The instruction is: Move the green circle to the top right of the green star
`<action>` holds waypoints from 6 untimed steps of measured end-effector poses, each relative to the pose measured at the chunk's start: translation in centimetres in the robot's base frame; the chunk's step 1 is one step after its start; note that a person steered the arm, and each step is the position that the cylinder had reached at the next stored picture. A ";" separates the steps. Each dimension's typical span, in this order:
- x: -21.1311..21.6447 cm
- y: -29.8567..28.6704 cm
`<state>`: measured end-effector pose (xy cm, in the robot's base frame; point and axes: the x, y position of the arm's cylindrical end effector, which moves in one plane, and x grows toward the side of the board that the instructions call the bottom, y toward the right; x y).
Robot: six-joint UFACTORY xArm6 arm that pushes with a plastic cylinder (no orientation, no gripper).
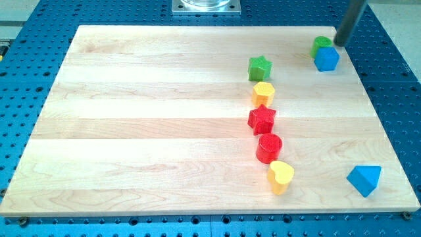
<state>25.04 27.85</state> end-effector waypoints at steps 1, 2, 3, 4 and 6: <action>0.2 -1.4; 1.3 -5.4; -0.7 -3.9; 0.8 -0.9; 4.1 -8.2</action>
<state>29.11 19.62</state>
